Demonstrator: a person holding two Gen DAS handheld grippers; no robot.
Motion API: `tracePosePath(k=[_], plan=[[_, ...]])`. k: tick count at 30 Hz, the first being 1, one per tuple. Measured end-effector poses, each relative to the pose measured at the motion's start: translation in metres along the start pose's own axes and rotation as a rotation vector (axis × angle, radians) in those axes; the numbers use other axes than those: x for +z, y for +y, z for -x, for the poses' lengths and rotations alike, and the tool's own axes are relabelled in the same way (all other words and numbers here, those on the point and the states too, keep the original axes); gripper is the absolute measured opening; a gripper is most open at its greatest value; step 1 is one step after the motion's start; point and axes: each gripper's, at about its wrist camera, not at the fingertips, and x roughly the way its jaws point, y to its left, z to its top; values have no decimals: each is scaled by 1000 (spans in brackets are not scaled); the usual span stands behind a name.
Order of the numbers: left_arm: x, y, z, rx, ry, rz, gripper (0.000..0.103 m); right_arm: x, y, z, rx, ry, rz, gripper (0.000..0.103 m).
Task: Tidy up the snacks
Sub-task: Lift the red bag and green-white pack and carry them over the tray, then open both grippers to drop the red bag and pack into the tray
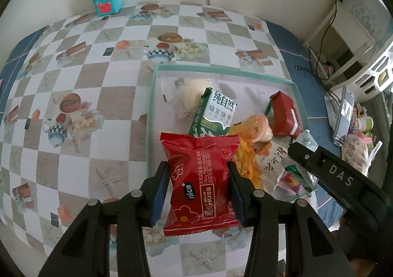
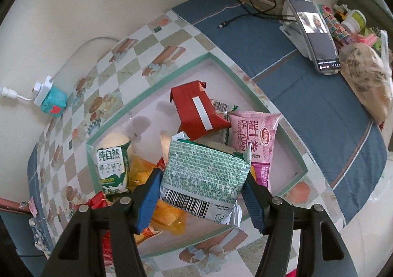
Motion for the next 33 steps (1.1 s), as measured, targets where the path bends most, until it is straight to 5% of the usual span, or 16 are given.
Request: tracePosePath(k=[24,28,33], plan=[[10,-7,-40,6,-16,-23,49,3,5,-40,24,47,28,68],[11,-4,-37,18,-20,-13,65,5,6,-37,26,47,25,69],[12,0,-33,6,-17,-1,67,6,7,-31,22,37,33,69]])
